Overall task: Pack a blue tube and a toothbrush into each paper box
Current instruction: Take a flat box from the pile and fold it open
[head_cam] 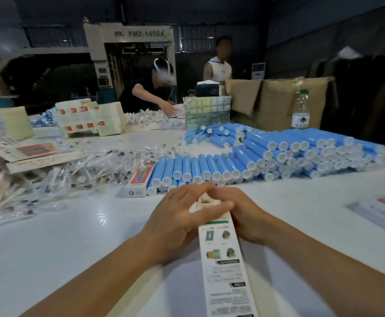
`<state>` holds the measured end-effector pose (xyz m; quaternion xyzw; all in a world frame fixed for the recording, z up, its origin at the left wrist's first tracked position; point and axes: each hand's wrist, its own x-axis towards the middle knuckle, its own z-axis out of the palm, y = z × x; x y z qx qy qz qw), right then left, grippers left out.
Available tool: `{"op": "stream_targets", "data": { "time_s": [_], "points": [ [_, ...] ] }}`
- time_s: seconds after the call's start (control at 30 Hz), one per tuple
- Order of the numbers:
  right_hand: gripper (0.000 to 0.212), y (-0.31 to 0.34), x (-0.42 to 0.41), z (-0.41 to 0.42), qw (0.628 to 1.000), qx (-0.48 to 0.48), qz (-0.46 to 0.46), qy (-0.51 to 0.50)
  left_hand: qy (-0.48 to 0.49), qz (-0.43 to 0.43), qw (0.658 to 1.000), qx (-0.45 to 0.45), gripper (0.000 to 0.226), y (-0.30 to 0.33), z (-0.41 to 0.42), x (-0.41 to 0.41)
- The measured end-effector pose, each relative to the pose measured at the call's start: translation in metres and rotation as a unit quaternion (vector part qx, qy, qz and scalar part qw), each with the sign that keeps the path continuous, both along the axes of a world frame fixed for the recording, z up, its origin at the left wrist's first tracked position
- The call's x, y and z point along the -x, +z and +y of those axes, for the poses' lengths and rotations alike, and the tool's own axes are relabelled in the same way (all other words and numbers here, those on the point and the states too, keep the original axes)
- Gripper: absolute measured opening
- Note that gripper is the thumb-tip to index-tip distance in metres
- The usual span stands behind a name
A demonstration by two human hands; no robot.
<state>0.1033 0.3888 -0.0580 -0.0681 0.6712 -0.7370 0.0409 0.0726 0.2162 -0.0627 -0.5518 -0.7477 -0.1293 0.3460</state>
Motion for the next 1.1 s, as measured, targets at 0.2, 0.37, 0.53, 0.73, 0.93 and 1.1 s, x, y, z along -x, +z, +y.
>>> {"op": "stream_targets", "data": {
  "time_s": [0.2,0.37,0.53,0.73,0.93,1.1],
  "points": [
    [0.022,0.0,0.009,0.01,0.981,-0.021,-0.08,-0.177,0.106,-0.174,0.976,-0.081,0.044,0.012,-0.007,0.009],
    [0.024,-0.005,0.01,0.005,0.967,-0.048,-0.043,-0.248,0.179,-0.354,0.918,-0.007,0.058,0.041,-0.022,0.003],
    [0.024,-0.004,0.006,-0.008,0.974,-0.05,-0.064,-0.209,0.363,-0.171,0.897,0.184,0.109,0.025,0.0,-0.01],
    [0.025,0.005,0.001,0.001,0.95,-0.182,-0.01,-0.254,0.352,-0.169,0.913,0.119,0.078,0.006,0.004,-0.009],
    [0.019,0.058,0.053,0.053,0.781,-0.487,0.138,-0.366,0.33,-0.138,0.923,0.146,0.075,-0.003,0.006,-0.008],
    [0.024,0.086,0.116,0.099,0.614,-0.709,0.059,-0.343,0.324,-0.146,0.919,0.17,0.083,-0.004,0.011,-0.004]
  ]
}}
